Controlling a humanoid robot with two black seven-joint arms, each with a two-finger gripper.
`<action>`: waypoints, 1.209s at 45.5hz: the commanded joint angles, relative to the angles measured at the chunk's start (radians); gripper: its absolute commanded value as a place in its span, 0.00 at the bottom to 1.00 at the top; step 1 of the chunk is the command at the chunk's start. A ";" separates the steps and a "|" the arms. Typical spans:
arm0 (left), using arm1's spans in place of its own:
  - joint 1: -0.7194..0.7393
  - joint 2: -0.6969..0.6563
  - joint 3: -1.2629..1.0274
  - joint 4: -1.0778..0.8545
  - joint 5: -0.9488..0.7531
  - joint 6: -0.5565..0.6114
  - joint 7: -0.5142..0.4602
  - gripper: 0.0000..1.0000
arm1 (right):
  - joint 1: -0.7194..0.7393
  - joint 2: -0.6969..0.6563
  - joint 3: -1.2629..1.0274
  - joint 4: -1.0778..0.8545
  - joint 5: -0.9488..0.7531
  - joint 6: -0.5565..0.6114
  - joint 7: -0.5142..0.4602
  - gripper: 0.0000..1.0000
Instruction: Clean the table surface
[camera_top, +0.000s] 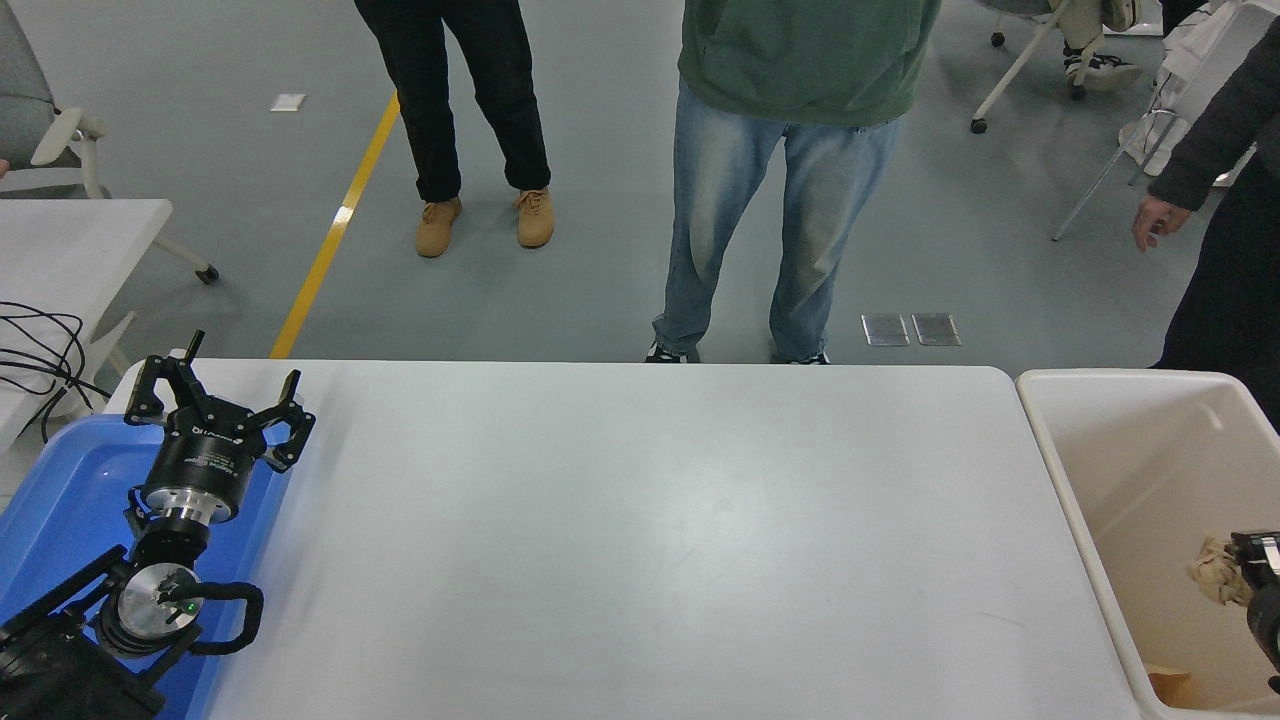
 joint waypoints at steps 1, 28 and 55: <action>-0.001 0.000 0.001 0.000 0.000 0.000 0.001 0.99 | 0.034 0.017 0.036 0.000 0.001 -0.039 -0.003 0.00; 0.000 0.000 0.001 0.000 0.000 0.000 0.001 0.99 | 0.095 0.057 0.021 0.002 -0.008 -0.056 0.000 1.00; -0.001 0.000 0.000 0.000 0.000 0.000 0.001 0.99 | 0.103 0.019 0.038 -0.008 -0.002 -0.047 -0.001 1.00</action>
